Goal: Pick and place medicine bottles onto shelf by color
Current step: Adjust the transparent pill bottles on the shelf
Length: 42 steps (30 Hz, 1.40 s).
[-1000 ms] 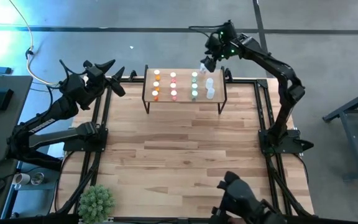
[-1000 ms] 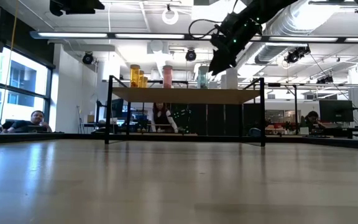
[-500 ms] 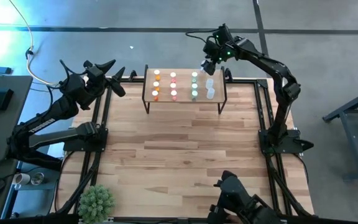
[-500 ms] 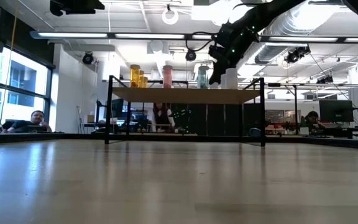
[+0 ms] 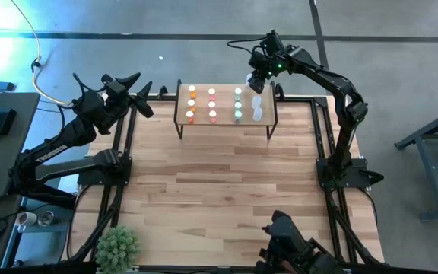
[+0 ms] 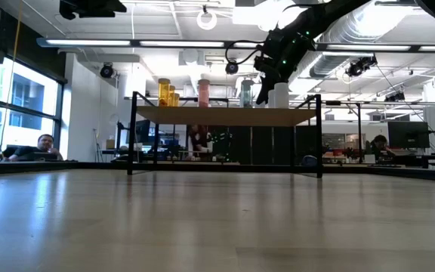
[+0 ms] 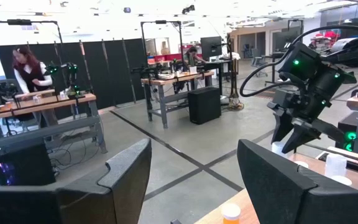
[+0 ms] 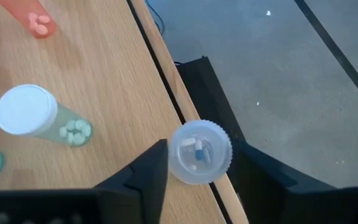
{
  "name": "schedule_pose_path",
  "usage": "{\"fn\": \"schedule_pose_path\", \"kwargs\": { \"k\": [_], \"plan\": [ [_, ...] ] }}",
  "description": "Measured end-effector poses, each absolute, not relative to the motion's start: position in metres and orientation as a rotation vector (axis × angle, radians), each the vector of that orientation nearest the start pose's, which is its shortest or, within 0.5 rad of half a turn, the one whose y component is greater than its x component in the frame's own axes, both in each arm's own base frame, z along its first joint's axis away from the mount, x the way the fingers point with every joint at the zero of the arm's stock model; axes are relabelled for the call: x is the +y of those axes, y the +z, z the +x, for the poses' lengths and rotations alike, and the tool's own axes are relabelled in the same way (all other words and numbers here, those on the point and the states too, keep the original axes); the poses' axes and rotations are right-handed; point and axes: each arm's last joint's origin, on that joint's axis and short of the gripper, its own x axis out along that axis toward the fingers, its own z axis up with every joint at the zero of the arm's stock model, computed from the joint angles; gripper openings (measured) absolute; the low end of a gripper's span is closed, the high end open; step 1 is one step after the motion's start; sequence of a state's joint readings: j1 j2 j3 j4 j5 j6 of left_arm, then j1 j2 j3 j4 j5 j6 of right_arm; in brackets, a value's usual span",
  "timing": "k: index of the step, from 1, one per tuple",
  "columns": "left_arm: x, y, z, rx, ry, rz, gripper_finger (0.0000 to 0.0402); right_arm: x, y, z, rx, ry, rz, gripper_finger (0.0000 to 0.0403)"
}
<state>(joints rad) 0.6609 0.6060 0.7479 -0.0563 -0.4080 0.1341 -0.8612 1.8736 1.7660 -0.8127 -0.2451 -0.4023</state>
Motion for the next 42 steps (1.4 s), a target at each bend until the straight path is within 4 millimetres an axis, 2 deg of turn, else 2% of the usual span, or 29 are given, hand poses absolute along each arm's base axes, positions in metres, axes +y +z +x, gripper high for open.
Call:
{"fn": "schedule_pose_path", "kwargs": {
  "k": [4, 8, 23, 35, 42],
  "plan": [
    [0.089, 0.356, 0.096, -0.017, 1.073, 0.132, 0.0229, -0.303, 0.313, 0.272, 0.883, -0.393, 0.118, 0.0136],
    [0.089, 0.356, 0.096, -0.018, 1.072, 0.132, 0.0229, -0.303, 0.312, 0.272, 0.887, -0.391, 0.122, 0.0125],
    [0.089, 0.356, 0.096, -0.019, 1.072, 0.129, 0.0229, -0.284, 0.324, 0.255, 0.976, -0.379, 0.209, 0.0121],
    [0.09, 0.353, 0.097, 0.016, 1.07, 0.125, 0.0229, -0.277, 0.323, 0.255, 1.01, -0.365, 0.243, 0.012],
    [0.09, 0.353, 0.097, 0.017, 1.069, 0.125, 0.0229, -0.272, 0.322, 0.259, 1.029, -0.36, 0.237, 0.0152]
  ]
}}
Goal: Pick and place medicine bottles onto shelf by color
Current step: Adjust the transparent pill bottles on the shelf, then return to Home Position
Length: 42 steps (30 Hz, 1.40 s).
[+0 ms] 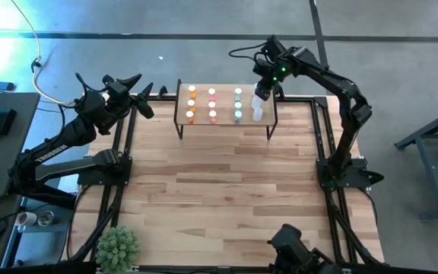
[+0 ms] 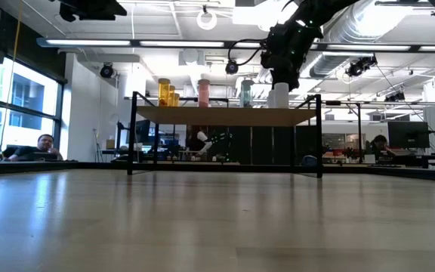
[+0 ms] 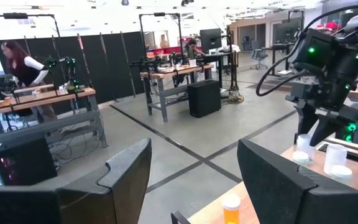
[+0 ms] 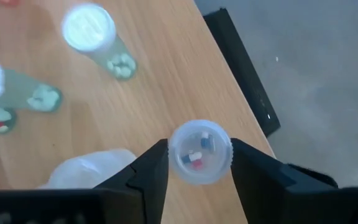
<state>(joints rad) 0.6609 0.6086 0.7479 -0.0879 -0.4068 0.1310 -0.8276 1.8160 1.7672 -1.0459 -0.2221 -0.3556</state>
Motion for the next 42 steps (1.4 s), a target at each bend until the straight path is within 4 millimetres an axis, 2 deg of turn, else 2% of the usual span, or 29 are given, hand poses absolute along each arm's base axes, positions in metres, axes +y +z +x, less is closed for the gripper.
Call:
{"fn": "schedule_pose_path", "kwargs": {
  "k": [9, 33, 42],
  "plan": [
    [0.09, 0.3527, 0.0971, 0.018, 1.069, 0.127, 0.0229, -0.2714, 0.3203, 0.2583, 1.065, -0.395, 0.241, 0.0161],
    [0.09, 0.3522, 0.0972, 0.022, 1.068, 0.125, 0.0229, -0.2732, 0.322, 0.2609, 1.023, -0.387, 0.235, 0.0163],
    [0.09, 0.3522, 0.0971, 0.023, 1.069, 0.127, 0.0229, -0.2736, 0.3222, 0.2613, 1.016, -0.397, 0.245, 0.0202]
  ]
}}
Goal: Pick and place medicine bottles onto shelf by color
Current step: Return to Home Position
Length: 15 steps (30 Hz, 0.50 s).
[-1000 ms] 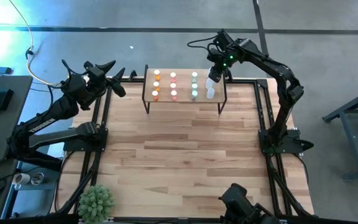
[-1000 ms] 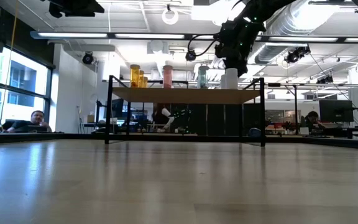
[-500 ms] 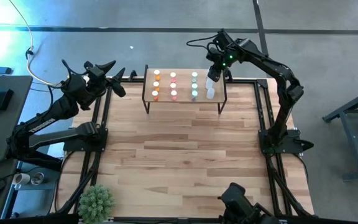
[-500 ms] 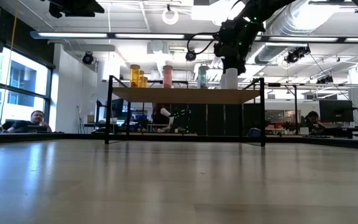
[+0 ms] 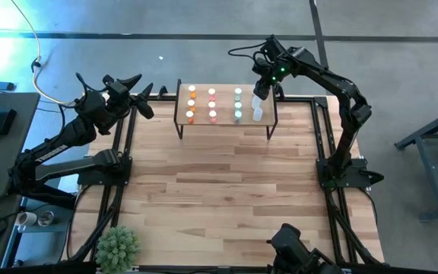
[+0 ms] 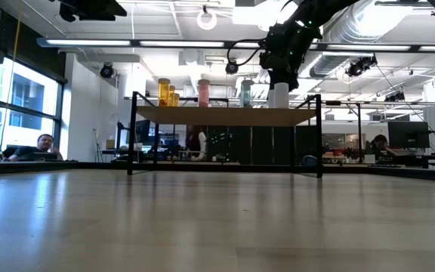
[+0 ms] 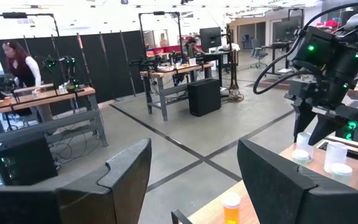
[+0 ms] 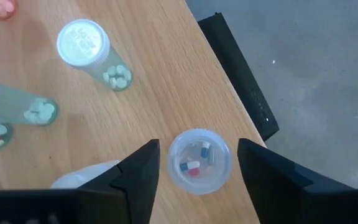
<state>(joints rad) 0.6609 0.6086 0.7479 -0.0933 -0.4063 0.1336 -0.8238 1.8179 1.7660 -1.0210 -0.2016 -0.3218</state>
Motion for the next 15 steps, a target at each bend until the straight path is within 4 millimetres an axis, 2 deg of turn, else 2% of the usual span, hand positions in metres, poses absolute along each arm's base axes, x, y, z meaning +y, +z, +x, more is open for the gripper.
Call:
{"fn": "schedule_pose_path", "kwargs": {
  "k": [5, 15],
  "plan": [
    [0.09, 0.352, 0.097, 0.022, 1.069, 0.125, 0.0229, -0.273, 0.324, 0.261, 1.008, -0.403, 0.249, 0.022],
    [0.09, 0.351, 0.097, 0.022, 1.061, 0.092, 0.0229, -0.268, 0.348, 0.256, 0.89, -0.452, 0.208, 0.0222]
  ]
}}
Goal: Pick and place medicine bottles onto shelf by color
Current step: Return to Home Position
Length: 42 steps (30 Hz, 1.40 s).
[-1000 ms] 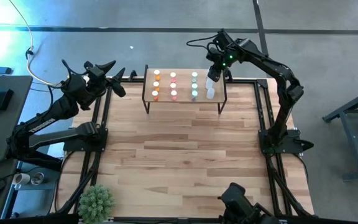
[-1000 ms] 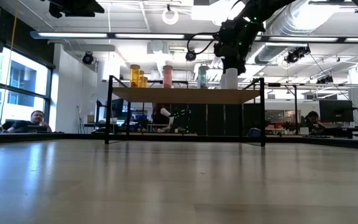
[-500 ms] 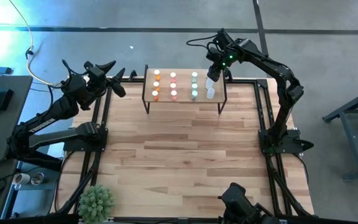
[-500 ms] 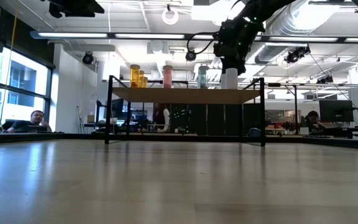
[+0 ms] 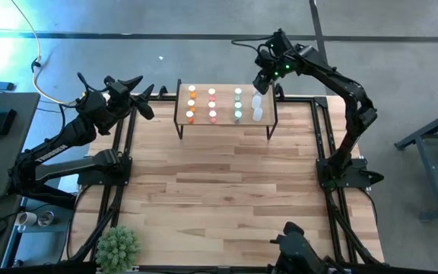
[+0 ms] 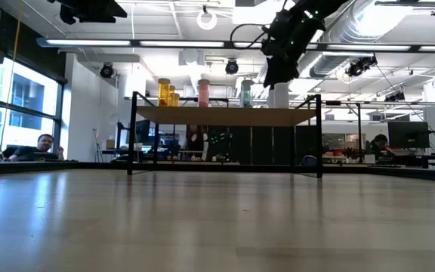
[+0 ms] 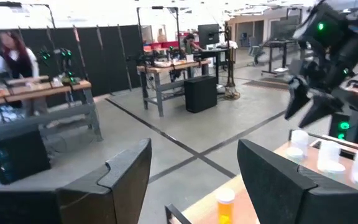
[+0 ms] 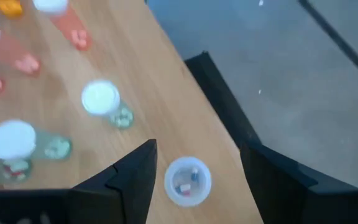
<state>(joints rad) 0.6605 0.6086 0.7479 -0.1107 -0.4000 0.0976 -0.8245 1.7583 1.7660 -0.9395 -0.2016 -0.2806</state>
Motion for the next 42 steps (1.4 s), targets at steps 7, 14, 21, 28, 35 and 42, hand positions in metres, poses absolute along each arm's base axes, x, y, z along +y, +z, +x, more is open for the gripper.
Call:
{"fn": "schedule_pose_path", "kwargs": {
  "k": [7, 14, 21, 28, 35, 42],
  "plan": [
    [0.086, 0.348, 0.098, 0.009, 0.938, 0.026, 0.0229, -0.259, 0.371, 0.249, 0.779, -0.498, 0.244, 0.0222],
    [0.075, 0.34, 0.091, 0.06, 0.799, -0.074, 0.0229, -0.234, 0.394, 0.246, 0.681, -0.476, 0.321, 0.0222],
    [0.061, 0.33, 0.082, 0.054, 0.596, -0.151, 0.0229, -0.203, 0.416, 0.262, 0.548, -0.414, 0.3, 0.0222],
    [0.048, 0.292, 0.079, 0.024, 0.382, -0.226, 0.0229, -0.18, 0.426, 0.284, 0.447, -0.348, 0.301, 0.0222],
    [0.039, 0.257, 0.075, -0.017, 0.307, -0.211, 0.0229, -0.159, 0.431, 0.291, 0.418, -0.304, 0.358, 0.0222],
    [0.038, 0.22, 0.076, -0.063, 0.29, -0.186, 0.0229, -0.147, 0.448, 0.278, 0.358, -0.306, 0.344, 0.0222]
  ]
}}
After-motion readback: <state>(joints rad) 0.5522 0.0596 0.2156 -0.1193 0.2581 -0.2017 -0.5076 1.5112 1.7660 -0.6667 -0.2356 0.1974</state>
